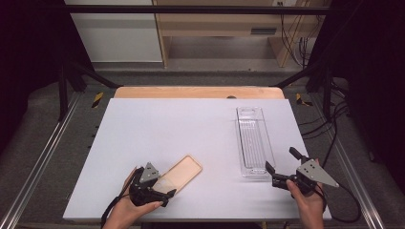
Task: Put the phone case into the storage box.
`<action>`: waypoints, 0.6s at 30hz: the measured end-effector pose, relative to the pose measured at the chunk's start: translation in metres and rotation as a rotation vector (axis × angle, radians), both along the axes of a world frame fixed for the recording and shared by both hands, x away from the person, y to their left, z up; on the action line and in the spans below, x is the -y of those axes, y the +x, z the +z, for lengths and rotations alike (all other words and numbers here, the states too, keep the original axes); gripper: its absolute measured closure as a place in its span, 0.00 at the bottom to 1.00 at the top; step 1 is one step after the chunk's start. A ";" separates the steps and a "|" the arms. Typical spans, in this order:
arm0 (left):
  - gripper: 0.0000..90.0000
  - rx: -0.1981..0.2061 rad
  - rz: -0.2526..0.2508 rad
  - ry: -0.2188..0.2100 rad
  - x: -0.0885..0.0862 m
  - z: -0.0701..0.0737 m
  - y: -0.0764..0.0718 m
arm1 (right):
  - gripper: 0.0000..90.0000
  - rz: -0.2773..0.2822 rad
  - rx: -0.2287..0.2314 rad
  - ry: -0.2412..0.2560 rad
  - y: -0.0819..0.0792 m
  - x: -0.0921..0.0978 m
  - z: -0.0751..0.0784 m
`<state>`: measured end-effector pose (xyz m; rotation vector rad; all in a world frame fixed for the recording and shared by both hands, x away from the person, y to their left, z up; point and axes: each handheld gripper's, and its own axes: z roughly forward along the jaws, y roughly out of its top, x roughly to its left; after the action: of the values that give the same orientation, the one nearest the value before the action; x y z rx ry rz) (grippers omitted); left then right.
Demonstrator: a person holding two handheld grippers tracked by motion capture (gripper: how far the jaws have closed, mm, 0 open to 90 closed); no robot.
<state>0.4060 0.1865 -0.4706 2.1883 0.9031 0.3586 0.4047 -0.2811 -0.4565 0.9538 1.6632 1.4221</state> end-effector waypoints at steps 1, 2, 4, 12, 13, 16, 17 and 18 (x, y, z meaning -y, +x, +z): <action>0.05 -0.003 0.001 0.001 0.000 -0.001 0.000 | 0.02 0.000 0.000 0.000 0.000 0.000 0.000; 0.05 -0.006 0.007 0.003 0.000 -0.002 0.001 | 0.02 -0.001 -0.001 0.001 0.000 0.000 0.000; 0.06 -0.010 0.007 0.008 0.001 -0.004 0.001 | 0.02 0.001 -0.004 0.000 0.000 -0.001 0.000; 0.05 -0.024 -0.015 0.023 -0.003 -0.009 0.000 | 0.02 0.004 -0.003 -0.006 0.000 -0.001 0.000; 0.05 -0.025 -0.016 0.022 -0.003 -0.010 0.000 | 0.02 0.004 -0.002 -0.007 0.000 -0.001 0.000; 0.05 -0.028 -0.020 0.026 -0.003 -0.011 0.000 | 0.02 0.006 -0.002 -0.004 0.000 -0.001 0.000; 0.05 -0.031 -0.029 0.032 -0.003 -0.013 0.000 | 0.02 0.005 -0.002 -0.006 0.000 -0.001 0.000; 0.05 -0.031 -0.029 0.032 -0.003 -0.013 0.000 | 0.02 0.005 -0.002 -0.006 0.000 -0.001 0.000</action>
<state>0.4057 0.1897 -0.4831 2.2396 0.8873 0.3284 0.4047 -0.2802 -0.4563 0.9484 1.6715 1.4186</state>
